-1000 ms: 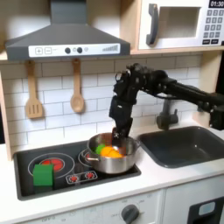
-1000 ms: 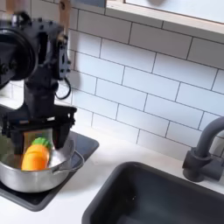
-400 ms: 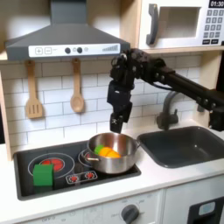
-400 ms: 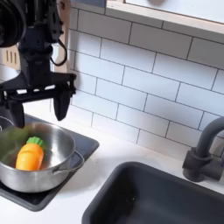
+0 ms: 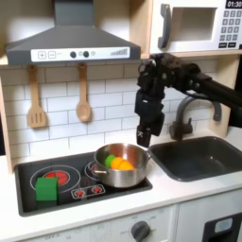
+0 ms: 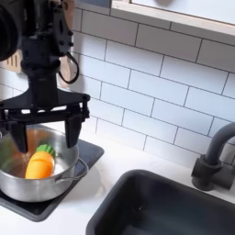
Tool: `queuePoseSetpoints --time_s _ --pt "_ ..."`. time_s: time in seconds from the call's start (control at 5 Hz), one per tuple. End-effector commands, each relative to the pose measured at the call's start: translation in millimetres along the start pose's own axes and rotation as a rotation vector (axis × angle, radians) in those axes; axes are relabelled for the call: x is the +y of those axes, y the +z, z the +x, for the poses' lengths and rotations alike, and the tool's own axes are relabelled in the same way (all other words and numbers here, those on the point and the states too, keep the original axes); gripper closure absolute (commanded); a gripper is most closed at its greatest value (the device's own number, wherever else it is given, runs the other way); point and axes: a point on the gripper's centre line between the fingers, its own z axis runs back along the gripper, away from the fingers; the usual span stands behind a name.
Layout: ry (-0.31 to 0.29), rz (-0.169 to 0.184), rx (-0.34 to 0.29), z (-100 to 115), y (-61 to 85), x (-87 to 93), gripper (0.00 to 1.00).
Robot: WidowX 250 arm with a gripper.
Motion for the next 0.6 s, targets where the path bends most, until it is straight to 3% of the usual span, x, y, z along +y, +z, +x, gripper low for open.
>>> queuePoseSetpoints --time_s 0.0,0.4 --pt "-0.146 -0.019 0.046 -46.5 -0.6 10.4 0.0" --pt "-0.335 -0.024 0.126 -88.1 -0.4 36.0 0.0"
